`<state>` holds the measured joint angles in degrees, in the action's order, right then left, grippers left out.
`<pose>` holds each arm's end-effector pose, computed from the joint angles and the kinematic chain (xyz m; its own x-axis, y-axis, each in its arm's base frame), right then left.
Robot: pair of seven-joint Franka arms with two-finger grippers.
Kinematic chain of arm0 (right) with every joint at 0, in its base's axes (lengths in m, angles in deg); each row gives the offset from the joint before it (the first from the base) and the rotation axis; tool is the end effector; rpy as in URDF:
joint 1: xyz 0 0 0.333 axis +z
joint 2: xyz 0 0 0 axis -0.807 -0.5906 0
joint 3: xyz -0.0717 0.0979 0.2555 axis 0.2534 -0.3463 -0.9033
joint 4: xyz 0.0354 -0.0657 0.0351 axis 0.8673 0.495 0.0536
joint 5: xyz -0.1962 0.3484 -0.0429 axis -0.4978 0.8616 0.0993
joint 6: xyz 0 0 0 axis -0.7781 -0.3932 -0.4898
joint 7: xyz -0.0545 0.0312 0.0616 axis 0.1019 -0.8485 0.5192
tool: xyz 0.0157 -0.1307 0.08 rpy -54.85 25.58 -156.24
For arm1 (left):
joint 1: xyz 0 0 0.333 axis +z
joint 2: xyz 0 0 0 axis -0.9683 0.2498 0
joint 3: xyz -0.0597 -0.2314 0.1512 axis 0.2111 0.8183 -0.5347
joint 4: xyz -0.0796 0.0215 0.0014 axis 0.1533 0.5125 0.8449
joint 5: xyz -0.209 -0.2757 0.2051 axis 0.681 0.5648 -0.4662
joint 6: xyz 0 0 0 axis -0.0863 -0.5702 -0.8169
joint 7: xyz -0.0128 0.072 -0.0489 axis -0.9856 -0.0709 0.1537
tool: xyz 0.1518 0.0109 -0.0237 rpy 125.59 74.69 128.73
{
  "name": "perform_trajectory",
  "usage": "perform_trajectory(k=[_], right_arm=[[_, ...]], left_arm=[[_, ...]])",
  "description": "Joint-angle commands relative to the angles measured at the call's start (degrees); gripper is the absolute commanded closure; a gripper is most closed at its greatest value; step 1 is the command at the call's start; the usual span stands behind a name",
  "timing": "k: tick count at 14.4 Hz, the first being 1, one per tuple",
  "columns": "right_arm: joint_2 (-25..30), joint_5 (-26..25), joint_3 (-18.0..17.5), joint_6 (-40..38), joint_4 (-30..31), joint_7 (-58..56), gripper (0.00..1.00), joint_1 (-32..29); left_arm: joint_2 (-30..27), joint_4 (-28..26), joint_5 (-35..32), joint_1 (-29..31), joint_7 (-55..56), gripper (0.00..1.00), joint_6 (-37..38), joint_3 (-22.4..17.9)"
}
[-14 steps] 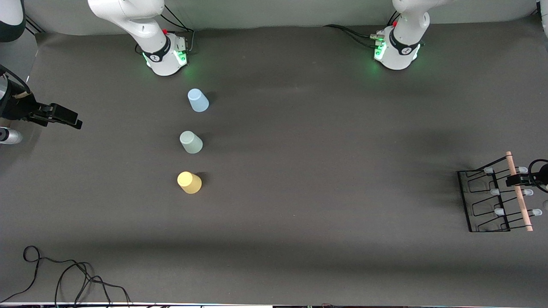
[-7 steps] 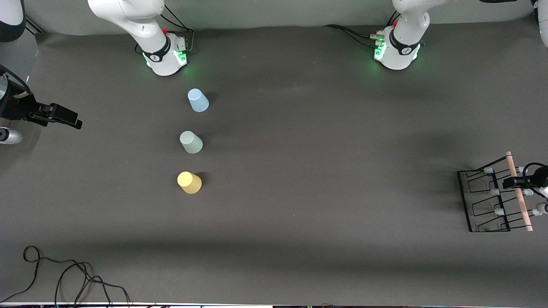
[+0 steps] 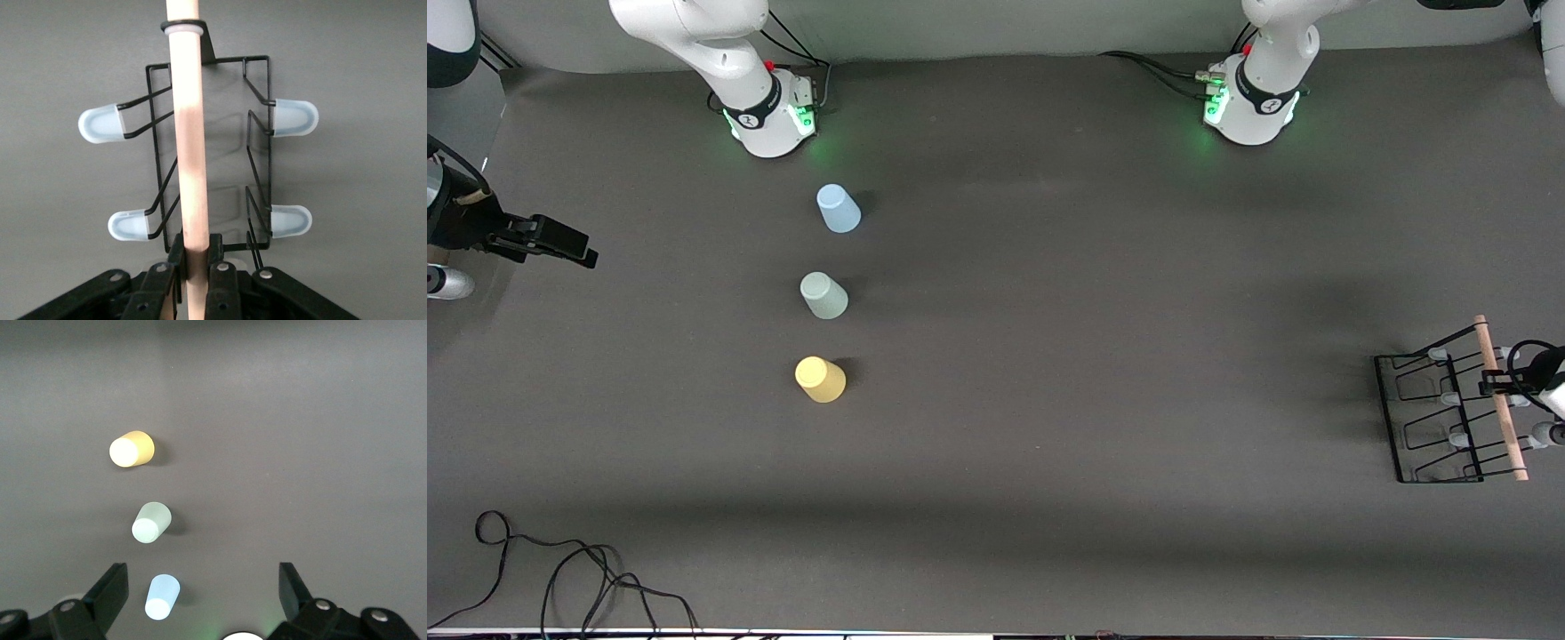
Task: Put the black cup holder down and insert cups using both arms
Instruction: 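Lift the rack with the left gripper and set it mid-table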
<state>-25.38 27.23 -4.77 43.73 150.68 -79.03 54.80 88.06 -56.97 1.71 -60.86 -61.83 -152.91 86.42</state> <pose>0.5528 -0.0112 0.5266 0.9874 -0.1340 -0.0843 -0.1349 -0.9908 -0.0053 0.6450 0.2027 0.2600 0.9939 -0.0572 -0.0938 -0.0620 -0.9969 -0.0491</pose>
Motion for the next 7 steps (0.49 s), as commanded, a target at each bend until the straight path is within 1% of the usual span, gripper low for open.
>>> perform_trajectory(k=[1,4,6,7], right_arm=[[0.5,1.0,0.2,-0.3,0.1,0.5,0.00,0.2],[0.5,1.0,0.2,-0.3,0.1,0.3,0.00,0.1],[0.5,1.0,0.2,-0.3,0.1,0.3,0.00,0.1],[0.5,1.0,0.2,-0.3,0.1,0.3,0.00,0.1]], left_arm=[[-3.1,1.6,-0.3,-2.4,0.5,1.00,7.3,-0.1],[-7.7,0.9,0.3,-6.5,5.1,1.00,15.3,0.0],[-11.6,-2.1,0.7,-11.2,8.7,1.00,18.4,0.0],[-13.6,-3.5,0.8,-14.1,12.3,1.00,19.3,0.0]])
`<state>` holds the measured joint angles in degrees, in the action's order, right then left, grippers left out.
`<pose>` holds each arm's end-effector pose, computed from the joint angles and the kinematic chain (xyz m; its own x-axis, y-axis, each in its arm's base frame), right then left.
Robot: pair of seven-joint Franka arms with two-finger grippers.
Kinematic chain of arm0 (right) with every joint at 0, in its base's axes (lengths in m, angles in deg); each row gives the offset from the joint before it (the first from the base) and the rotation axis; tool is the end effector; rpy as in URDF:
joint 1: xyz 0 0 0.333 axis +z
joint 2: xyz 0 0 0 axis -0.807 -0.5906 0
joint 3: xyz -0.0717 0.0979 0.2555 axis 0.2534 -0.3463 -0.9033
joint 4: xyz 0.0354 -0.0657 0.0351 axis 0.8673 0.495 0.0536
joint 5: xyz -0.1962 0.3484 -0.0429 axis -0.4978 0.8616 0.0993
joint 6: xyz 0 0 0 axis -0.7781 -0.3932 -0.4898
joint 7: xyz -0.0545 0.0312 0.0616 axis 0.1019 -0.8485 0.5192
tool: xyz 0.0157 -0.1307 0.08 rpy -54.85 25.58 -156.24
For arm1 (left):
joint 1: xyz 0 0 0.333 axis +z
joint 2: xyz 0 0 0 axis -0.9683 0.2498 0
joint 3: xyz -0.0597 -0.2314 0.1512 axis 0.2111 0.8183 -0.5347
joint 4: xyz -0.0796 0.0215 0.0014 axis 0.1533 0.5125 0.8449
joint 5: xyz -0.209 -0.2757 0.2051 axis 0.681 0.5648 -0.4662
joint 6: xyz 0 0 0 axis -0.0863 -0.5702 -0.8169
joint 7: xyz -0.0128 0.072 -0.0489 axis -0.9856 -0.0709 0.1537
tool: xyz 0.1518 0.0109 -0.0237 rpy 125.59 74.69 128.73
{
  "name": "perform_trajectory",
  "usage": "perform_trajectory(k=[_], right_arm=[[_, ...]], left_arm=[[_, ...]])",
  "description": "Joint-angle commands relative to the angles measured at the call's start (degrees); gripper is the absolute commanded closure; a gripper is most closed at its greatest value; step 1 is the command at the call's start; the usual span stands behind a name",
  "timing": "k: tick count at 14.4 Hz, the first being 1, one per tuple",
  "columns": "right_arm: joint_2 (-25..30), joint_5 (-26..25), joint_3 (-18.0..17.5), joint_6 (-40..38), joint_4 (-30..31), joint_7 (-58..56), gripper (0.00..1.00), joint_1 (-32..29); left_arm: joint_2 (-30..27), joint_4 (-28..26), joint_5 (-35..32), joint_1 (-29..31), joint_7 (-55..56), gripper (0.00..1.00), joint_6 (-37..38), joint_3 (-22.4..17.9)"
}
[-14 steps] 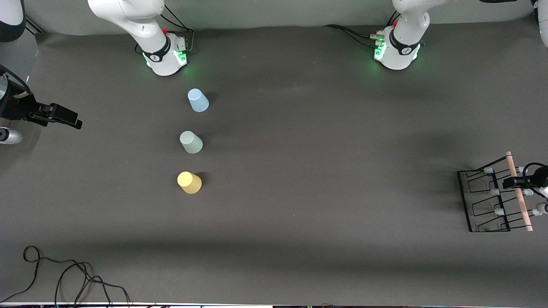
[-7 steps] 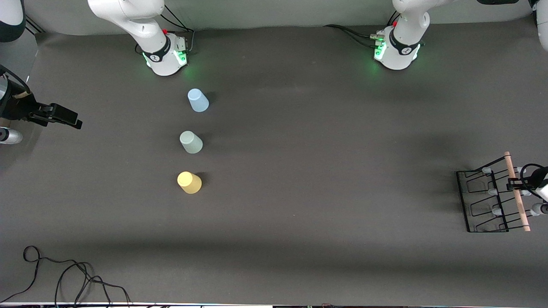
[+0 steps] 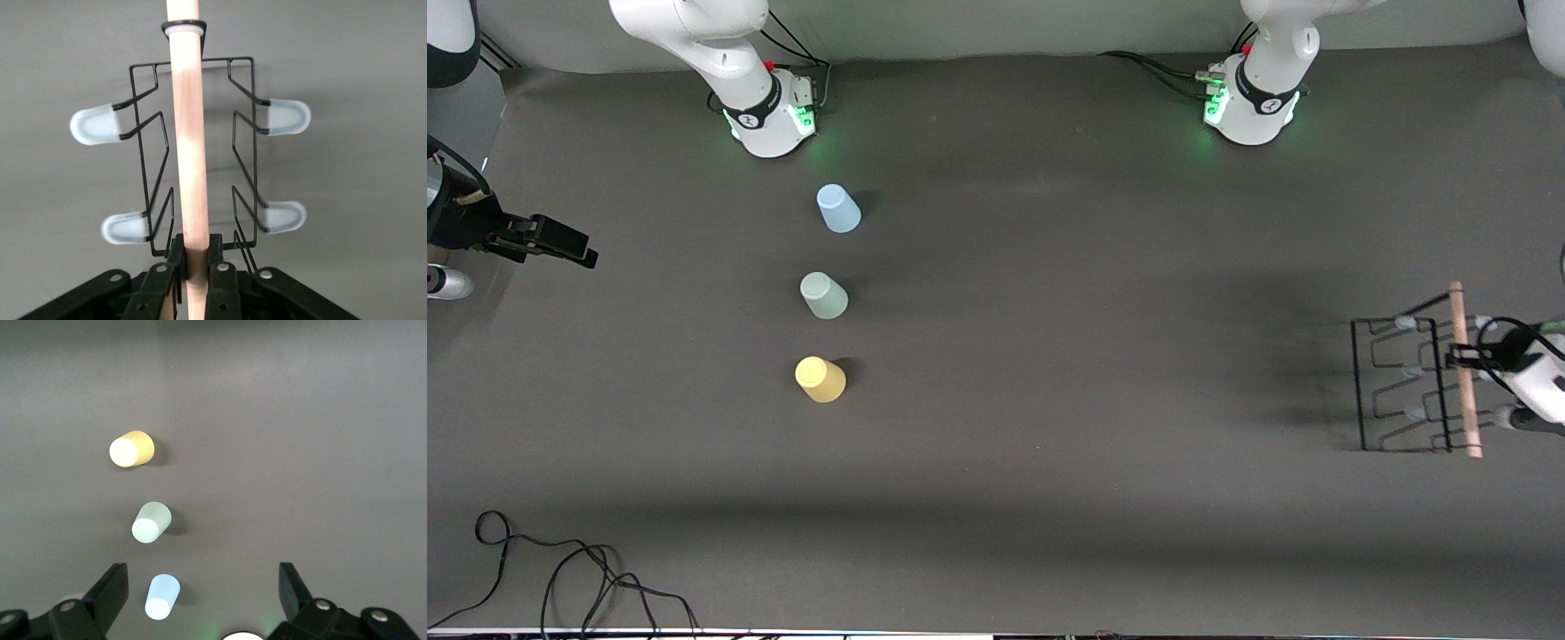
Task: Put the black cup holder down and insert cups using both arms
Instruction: 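Lift the rack with the left gripper and set it mid-table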
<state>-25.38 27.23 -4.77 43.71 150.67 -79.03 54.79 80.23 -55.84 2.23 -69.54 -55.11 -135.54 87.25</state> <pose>0.5528 -0.0113 0.5267 0.9874 -0.1341 -0.0845 -0.1351 -0.9908 -0.0052 0.6292 0.0900 0.3389 0.9706 -0.0847 -0.2255 -0.0905 -0.9958 -0.0152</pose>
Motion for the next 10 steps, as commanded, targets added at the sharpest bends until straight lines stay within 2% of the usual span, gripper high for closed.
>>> perform_trajectory(k=[1,6,8,10], right_arm=[[0.5,1.0,0.2,-0.3,0.1,0.3,0.00,0.1],[0.5,1.0,0.3,-0.5,0.1,0.3,0.00,0.1],[0.5,1.0,0.3,-0.5,0.1,0.3,0.00,0.1],[0.5,1.0,0.3,-0.6,0.1,0.3,0.00,0.1]], left_arm=[[-7.7,-6.2,1.0,-8.5,8.8,1.00,2.1,-0.8],[-9.2,-7.4,3.3,-24.7,25.0,1.00,2.1,-0.8],[-8.9,-8.4,4.0,-30.8,27.5,1.00,2.0,-0.7],[-8.3,-8.9,8.0,-35.9,32.6,1.00,-0.4,-0.7]])
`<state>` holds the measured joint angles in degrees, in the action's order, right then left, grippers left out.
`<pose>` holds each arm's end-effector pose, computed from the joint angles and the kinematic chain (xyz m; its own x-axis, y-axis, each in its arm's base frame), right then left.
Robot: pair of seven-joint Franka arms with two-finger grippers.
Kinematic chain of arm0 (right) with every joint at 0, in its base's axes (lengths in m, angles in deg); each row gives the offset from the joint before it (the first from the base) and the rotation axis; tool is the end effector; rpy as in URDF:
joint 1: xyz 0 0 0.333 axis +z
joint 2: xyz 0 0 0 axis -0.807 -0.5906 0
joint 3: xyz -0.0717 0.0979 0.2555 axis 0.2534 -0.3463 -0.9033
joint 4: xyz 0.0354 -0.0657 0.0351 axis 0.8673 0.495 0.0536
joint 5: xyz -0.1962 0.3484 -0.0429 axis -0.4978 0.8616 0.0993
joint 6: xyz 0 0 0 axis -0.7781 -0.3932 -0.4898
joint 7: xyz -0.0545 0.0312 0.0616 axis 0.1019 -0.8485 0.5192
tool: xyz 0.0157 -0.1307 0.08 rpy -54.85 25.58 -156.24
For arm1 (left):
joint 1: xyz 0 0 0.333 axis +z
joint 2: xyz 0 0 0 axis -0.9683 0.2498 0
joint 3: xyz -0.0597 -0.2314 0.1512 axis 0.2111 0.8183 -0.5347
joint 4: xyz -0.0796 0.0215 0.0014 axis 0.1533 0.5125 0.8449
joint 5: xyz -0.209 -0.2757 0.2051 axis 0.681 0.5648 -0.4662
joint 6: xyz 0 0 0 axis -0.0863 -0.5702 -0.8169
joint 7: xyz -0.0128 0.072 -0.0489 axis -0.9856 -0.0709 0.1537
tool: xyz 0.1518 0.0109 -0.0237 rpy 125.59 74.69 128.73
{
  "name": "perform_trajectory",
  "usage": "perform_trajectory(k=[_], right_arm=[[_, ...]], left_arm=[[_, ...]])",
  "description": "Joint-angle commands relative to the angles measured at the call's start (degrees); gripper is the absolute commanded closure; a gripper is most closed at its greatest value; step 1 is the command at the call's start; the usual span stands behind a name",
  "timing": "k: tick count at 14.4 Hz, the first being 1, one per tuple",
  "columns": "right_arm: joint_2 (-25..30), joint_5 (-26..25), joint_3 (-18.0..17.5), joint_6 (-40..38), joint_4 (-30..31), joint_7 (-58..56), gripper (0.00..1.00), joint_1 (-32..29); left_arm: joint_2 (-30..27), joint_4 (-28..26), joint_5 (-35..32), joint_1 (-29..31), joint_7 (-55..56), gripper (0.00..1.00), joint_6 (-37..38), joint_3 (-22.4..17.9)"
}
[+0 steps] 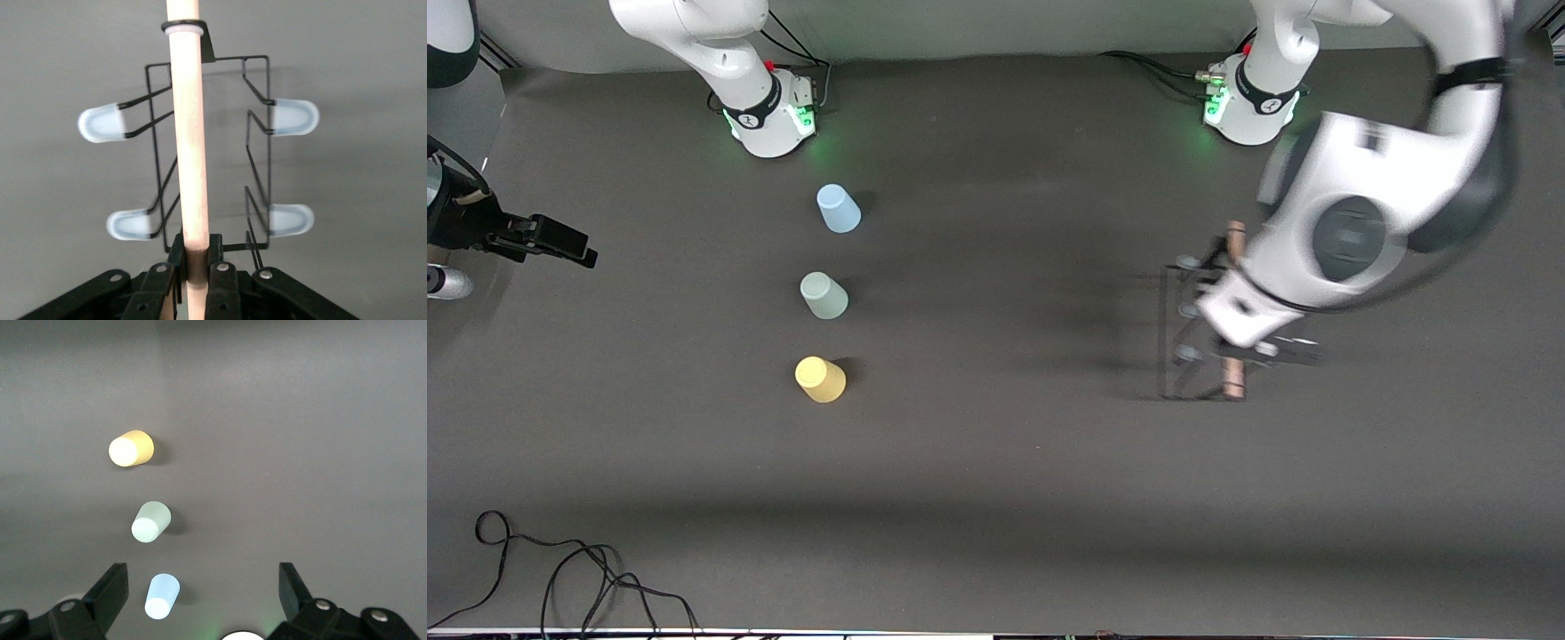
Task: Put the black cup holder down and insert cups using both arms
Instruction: 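Lift the rack with the left gripper and set it mid-table, then withdraw the left gripper while the right gripper reaches the green cup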
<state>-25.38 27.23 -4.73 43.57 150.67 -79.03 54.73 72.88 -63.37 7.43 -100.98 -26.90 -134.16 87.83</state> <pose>0.5524 -0.0122 0.5265 0.9869 -0.1358 -0.0869 -0.1368 -0.9906 -0.0050 0.5437 -0.2534 0.3578 0.9621 -0.1245 -0.2426 -0.1381 -0.9896 -0.0396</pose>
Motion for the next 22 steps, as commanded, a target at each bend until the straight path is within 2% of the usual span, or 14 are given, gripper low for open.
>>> perform_trajectory(k=[1,5,8,11,17,18,19,20,22], right_arm=[[0.5,1.0,0.3,-0.4,0.2,0.3,0.00,0.1],[0.5,1.0,0.5,-0.4,0.2,0.2,0.00,0.2],[0.5,1.0,0.5,-0.5,0.2,0.2,0.00,0.1],[0.5,1.0,0.6,-0.5,0.1,0.2,0.00,0.2],[0.5,1.0,0.5,-0.5,0.1,0.2,0.00,0.2],[0.5,1.0,0.6,-0.5,0.1,0.2,0.00,0.2],[0.5,1.0,0.5,-0.5,0.2,0.2,0.00,0.2],[0.5,1.0,0.5,-0.5,0.2,0.2,0.00,0.3],[0.7,1.0,0.5,-0.2,0.7,0.2,0.00,0.5]], left_arm=[[-0.3,-1.3,3.3,-7.5,9.0,1.00,-4.7,-1.3],[3.8,-0.4,3.7,-17.9,17.0,1.00,-10.3,-1.3],[8.4,0.5,3.4,-23.7,26.8,1.00,-20.4,-1.3],[12.1,3.2,3.3,-26.5,30.9,1.00,-21.7,-1.2],[12.6,3.1,3.3,-27.4,32.4,1.00,-21.8,-1.3],[12.7,3.2,3.2,-27.3,32.7,0.79,-21.9,-1.3],[12.7,3.3,2.8,-27.3,32.8,0.33,-22.0,-1.3],[12.7,3.5,2.6,-27.2,32.7,0.00,-22.0,-1.3],[12.7,4.1,2.6,-26.8,32.7,0.00,-21.5,-1.4]])
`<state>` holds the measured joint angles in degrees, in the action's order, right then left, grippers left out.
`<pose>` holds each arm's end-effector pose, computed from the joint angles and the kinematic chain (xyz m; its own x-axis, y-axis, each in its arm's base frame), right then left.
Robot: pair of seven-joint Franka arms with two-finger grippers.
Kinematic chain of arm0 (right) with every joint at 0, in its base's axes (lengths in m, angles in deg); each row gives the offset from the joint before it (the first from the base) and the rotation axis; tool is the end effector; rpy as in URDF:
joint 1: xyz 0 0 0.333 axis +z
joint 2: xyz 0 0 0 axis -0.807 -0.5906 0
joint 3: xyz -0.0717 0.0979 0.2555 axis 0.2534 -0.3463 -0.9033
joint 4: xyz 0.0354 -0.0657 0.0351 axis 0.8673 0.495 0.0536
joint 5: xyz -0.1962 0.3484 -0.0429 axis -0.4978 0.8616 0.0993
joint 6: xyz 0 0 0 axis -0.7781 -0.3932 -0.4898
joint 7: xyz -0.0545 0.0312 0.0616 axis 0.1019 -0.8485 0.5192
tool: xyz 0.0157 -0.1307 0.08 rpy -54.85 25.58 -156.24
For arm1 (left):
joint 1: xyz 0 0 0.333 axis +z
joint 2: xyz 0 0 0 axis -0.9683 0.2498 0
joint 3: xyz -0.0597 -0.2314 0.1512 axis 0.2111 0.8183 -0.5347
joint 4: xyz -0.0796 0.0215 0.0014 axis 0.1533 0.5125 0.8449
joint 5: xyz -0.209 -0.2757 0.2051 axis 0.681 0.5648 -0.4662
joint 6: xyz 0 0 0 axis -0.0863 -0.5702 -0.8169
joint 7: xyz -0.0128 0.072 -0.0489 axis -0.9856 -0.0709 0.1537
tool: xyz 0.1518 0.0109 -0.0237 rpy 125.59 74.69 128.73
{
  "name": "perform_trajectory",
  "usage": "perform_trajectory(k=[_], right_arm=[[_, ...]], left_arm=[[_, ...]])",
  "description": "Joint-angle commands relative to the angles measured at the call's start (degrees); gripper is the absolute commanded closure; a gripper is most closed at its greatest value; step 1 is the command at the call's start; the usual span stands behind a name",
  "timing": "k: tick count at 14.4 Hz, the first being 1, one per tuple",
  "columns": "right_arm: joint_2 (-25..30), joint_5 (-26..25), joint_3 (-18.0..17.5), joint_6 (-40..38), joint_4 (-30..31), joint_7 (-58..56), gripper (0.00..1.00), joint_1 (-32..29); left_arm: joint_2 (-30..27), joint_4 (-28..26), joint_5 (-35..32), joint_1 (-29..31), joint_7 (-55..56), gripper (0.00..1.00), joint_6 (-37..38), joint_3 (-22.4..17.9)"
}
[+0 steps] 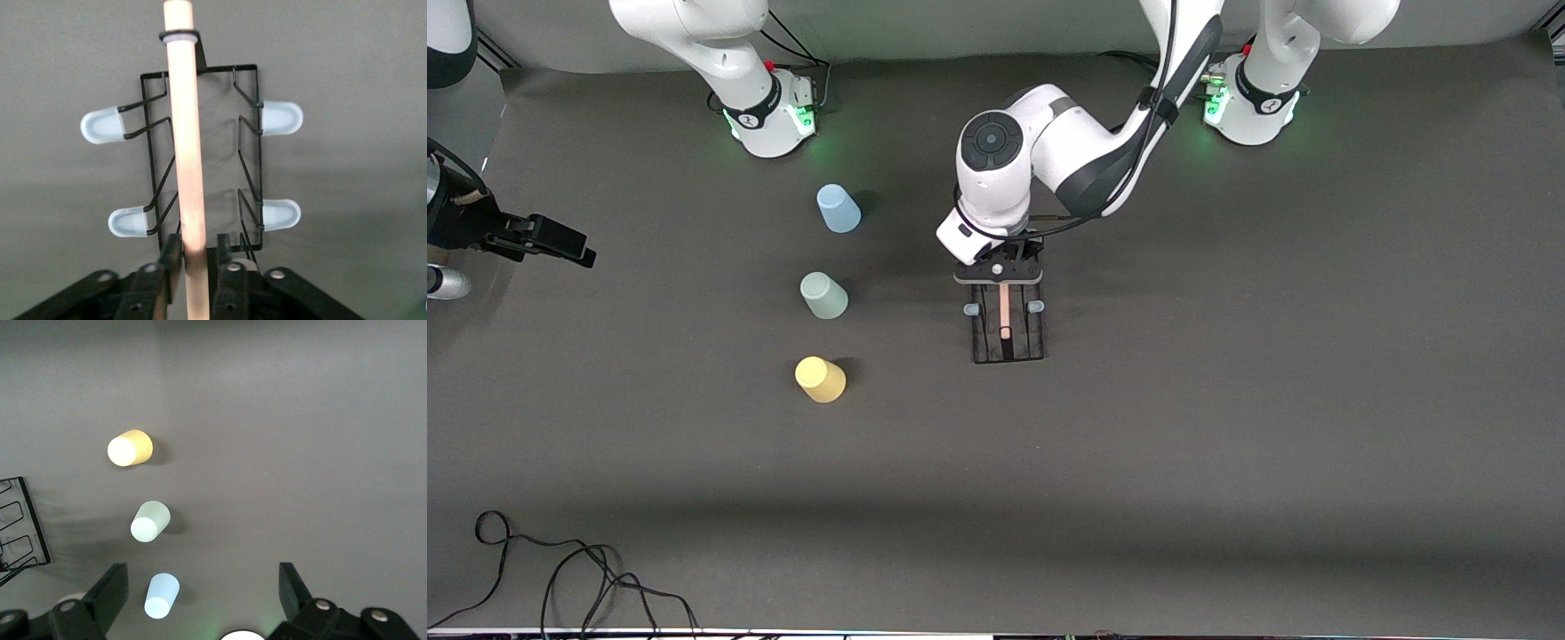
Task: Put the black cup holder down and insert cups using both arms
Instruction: 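Withdraw the left gripper while the right gripper reaches the green cup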
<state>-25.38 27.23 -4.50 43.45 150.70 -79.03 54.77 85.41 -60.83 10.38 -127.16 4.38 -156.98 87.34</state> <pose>0.5519 -0.0141 0.5261 0.9862 -0.1391 -0.0895 -0.1400 -0.9901 -0.0047 0.4235 -0.5217 0.2653 0.9980 -0.0050 -0.0635 -0.0033 -0.9997 0.0262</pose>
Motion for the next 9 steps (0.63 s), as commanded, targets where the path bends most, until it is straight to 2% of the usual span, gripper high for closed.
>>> perform_trajectory(k=[1,4,6,9], right_arm=[[1.5,1.1,0.3,0.5,1.9,0.2,0.00,0.6],[7.0,1.1,0.2,5.9,11.3,0.3,0.00,2.2],[10.2,1.1,0.2,10.6,17.9,1.2,0.00,4.6],[12.6,1.1,0.2,17.0,25.8,1.7,0.00,6.8]], left_arm=[[-0.3,1.5,-0.3,-0.2,0.9,0.00,2.0,-1.1],[-5.5,1.7,-0.4,4.1,0.6,0.00,4.4,-1.3],[-11.3,1.4,-0.5,8.0,-0.4,0.00,11.9,-1.4],[-17.7,1.5,-0.5,17.6,-10.2,0.00,18.2,-1.4]])
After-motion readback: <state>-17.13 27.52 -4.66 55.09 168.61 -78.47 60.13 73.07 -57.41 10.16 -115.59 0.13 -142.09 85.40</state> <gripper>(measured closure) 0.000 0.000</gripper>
